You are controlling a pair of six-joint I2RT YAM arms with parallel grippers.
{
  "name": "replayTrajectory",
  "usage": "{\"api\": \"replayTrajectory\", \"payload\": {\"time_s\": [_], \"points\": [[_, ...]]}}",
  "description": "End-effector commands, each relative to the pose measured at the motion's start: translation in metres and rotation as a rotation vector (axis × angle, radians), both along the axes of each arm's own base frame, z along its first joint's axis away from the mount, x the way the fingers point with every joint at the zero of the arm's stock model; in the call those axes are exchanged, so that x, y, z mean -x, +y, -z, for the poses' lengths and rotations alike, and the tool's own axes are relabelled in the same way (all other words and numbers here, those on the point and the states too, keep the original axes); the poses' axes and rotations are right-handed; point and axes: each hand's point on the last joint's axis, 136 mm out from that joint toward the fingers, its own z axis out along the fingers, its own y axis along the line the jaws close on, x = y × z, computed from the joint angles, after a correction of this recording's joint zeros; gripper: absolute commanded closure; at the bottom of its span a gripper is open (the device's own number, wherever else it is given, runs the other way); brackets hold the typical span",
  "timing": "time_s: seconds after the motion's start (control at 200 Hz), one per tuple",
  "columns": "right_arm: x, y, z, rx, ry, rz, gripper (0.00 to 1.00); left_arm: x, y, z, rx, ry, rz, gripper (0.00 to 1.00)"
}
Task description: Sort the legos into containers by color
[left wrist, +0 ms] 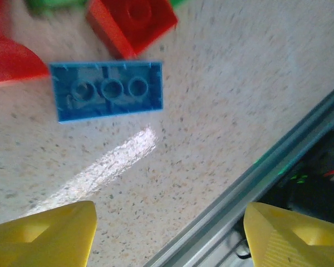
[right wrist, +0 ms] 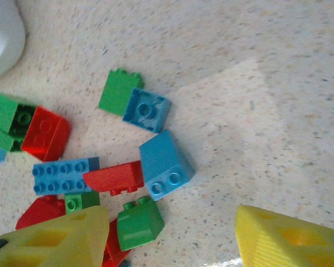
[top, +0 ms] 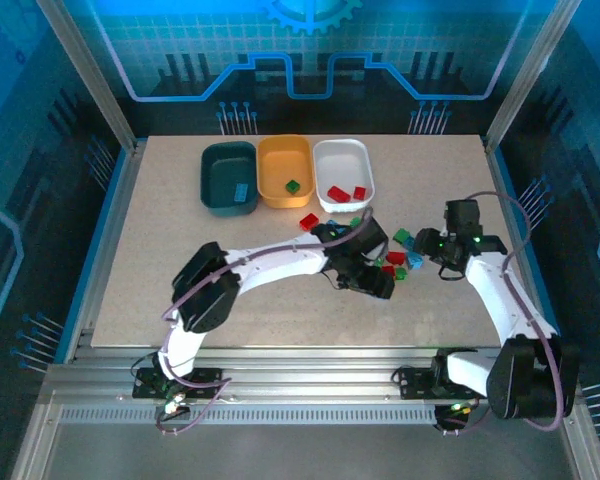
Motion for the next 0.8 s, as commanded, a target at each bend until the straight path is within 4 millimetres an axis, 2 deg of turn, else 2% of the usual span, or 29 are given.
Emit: {"api": "replayTrajectory", "payload": {"time_s": [0.0, 0.165, 0.355, 0.51, 0.795], "points": [[-0.001, -0.007, -0.009, -0.029, -0.052, 0.045, 0.35, -0.005, 0.018, 0.031, -0.17, -0.042, 0.032, 0.24], [0.001, -0.004, -0.007, -0.056, -0.048, 0.027, 0.29, -0.016, 0.013, 0.039, -0.237, -0.133, 0.082, 0.01], [0.007, -0.004, -0.01, -0.057, -0.061, 0.02, 0.26, -0.028, 0.005, 0.051, -0.26, -0.175, 0.112, 0.01], [0.009, -0.007, -0.015, -0.062, -0.074, 0.026, 0.25, -0.035, -0.006, 0.059, -0.263, -0.173, 0.123, 0.05], [0.006, -0.007, -0.018, -0.08, -0.098, 0.025, 0.25, -0.046, -0.011, 0.069, -0.312, -0.188, 0.112, 0.09]]}}
